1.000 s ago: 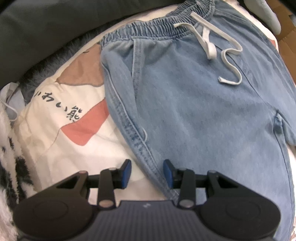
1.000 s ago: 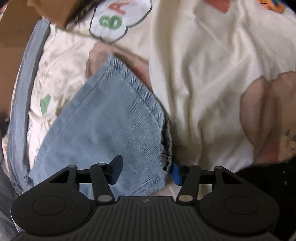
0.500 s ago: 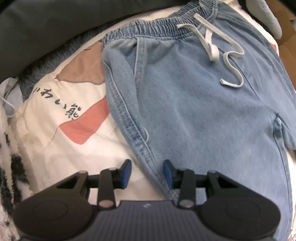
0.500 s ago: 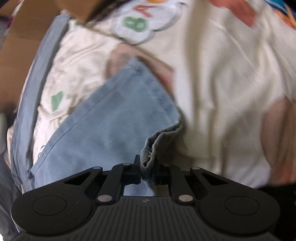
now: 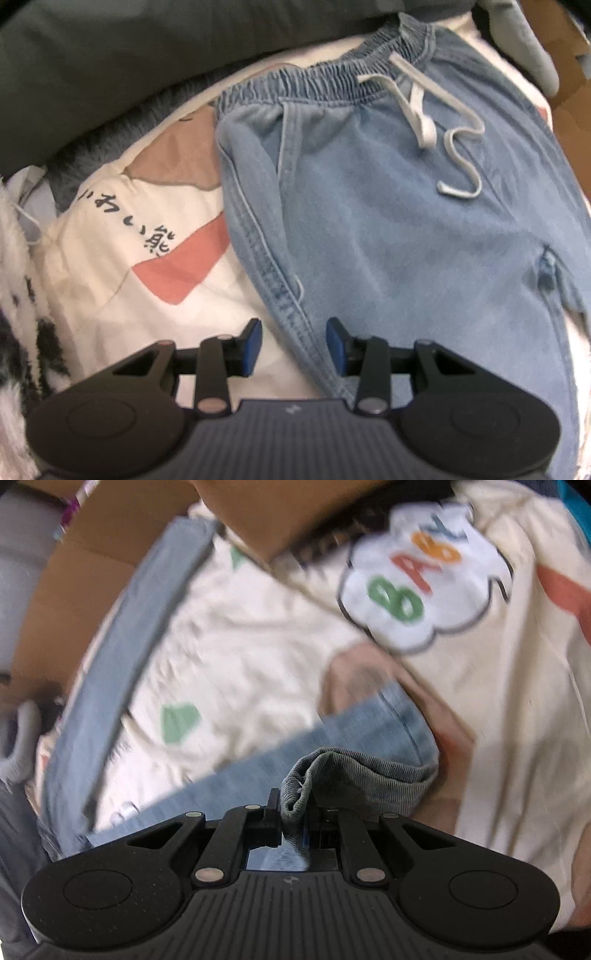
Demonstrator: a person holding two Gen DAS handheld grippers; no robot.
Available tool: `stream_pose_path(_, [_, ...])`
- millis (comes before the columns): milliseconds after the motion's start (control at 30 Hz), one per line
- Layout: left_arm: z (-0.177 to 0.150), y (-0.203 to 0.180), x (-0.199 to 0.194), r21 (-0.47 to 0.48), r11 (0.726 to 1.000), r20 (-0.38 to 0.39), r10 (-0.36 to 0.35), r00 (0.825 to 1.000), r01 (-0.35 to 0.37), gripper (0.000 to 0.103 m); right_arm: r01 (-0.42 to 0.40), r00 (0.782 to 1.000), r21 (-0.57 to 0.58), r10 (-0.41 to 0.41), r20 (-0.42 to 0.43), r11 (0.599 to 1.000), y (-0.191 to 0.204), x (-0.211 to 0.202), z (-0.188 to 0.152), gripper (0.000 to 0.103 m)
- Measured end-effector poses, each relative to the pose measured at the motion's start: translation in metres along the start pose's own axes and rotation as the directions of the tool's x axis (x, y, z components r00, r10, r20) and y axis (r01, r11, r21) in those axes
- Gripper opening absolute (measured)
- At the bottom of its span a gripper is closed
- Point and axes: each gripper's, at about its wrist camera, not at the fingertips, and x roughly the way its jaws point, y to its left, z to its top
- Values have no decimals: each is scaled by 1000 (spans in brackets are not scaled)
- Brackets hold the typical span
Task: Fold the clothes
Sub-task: 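Grasp the trouser leg cuff with the right gripper and lift it, then grasp the trouser leg seam with the left gripper while the right gripper holds the cuff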
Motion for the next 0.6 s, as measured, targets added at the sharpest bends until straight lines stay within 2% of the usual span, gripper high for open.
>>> stream_pose_path(100, [1, 3, 2, -6, 1000, -4, -13, 1000, 13, 41, -18, 999, 14, 17, 27, 1000, 3, -7, 8, 9])
stream_pose_path(167, [4, 9, 5, -43, 999, -8, -32, 999, 31, 41, -19, 999, 26, 18, 40, 999, 2, -13, 12, 9])
stream_pose_path(233, [-9, 16, -4, -73, 996, -5, -49, 999, 49, 41, -17, 998, 35, 15, 55, 999, 1, -22, 15, 9])
stream_pose_path(400, [-13, 21, 1, -131, 987, -5, -98, 995, 96, 41, -14, 997, 43, 11, 76, 999, -1, -41, 18, 9])
stream_pose_path(600, [-25, 32, 11, -264, 953, -8, -157, 988, 149, 41, -26, 995, 36, 22, 101, 999, 6, -46, 22, 9])
